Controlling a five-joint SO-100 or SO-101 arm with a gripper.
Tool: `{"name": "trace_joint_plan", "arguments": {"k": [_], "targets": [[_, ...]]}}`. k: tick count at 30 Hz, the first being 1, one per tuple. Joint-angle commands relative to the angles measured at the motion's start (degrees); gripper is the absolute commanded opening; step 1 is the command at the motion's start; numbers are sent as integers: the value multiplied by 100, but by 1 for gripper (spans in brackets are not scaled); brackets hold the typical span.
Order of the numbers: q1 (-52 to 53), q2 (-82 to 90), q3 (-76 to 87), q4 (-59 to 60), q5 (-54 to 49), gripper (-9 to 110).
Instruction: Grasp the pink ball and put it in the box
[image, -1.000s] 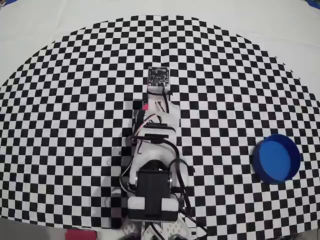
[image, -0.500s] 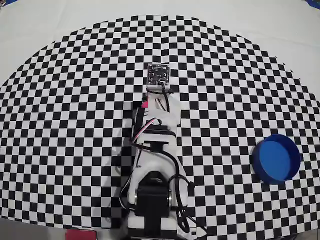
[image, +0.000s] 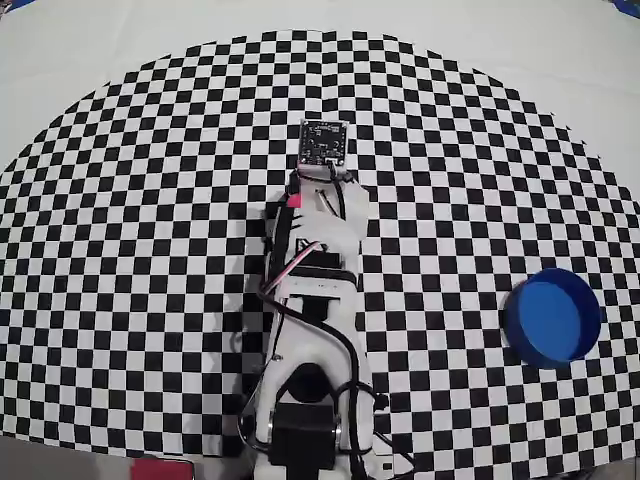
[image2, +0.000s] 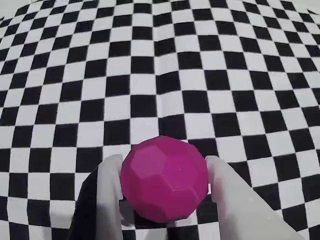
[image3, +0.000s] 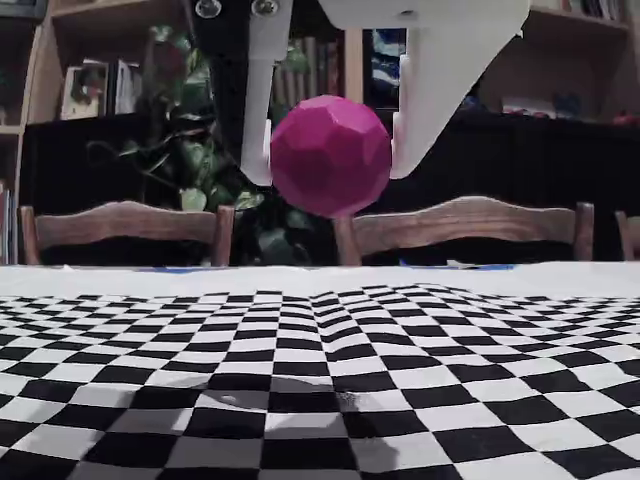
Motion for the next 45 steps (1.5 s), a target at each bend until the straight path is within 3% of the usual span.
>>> {"name": "trace_joint_plan", "arguments": {"k": [1, 22, 45], "targets": [[53, 343, 0, 35, -44, 0], [826, 1116, 185, 308, -44, 0], [2610, 1784, 501, 483, -18, 0]]}}
